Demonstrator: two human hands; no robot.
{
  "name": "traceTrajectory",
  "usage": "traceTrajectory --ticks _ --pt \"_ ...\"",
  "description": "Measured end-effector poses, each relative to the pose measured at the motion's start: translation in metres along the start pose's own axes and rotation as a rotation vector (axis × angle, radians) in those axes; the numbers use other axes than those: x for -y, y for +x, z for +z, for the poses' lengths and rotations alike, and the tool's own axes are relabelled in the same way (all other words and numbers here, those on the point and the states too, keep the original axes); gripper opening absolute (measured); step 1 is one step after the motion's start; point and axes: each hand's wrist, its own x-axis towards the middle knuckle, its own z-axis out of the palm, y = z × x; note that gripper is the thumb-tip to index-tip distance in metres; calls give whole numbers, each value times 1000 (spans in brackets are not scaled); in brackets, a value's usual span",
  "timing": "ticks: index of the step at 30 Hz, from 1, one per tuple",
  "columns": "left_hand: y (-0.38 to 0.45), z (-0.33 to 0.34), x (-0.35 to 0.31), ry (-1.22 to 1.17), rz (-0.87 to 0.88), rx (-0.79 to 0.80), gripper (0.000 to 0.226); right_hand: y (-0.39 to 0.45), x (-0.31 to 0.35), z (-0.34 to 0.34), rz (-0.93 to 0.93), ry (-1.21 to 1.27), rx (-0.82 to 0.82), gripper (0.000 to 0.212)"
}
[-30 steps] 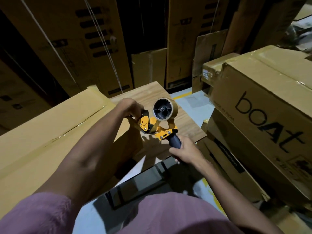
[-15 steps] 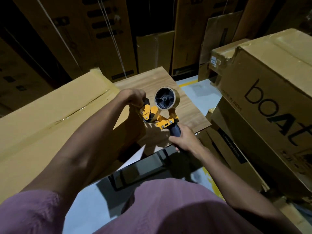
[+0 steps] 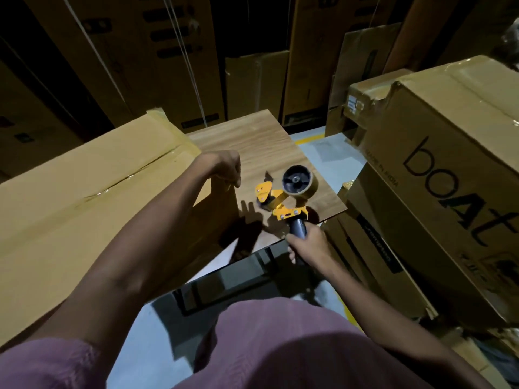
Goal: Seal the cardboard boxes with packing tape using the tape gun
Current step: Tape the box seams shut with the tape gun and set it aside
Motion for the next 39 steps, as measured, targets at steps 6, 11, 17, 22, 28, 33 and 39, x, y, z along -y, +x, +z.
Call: traceTrajectory --ticks 6,11,17,22,28,33,39 --pt "0 18 14 -54 43 -169 51 26 4 29 209 406 -18 10" --pt "-16 41 44 -167 102 -432 103 53 3 51 389 419 -51 39" --pt "-25 79 47 72 -87 -646 104 79 38 84 440 508 70 38" --pt "-26 87 37 113 -141 -679 97 87 57 111 505 334 152 27" --pt "-35 70 48 47 -68 -678 102 74 91 127 235 271 -127 52" --pt "-39 55 83 -134 1 -777 70 43 145 131 -195 68 1 41" --pt "-27 49 116 -92 -165 -666 106 42 146 132 -308 -372 -16 42"
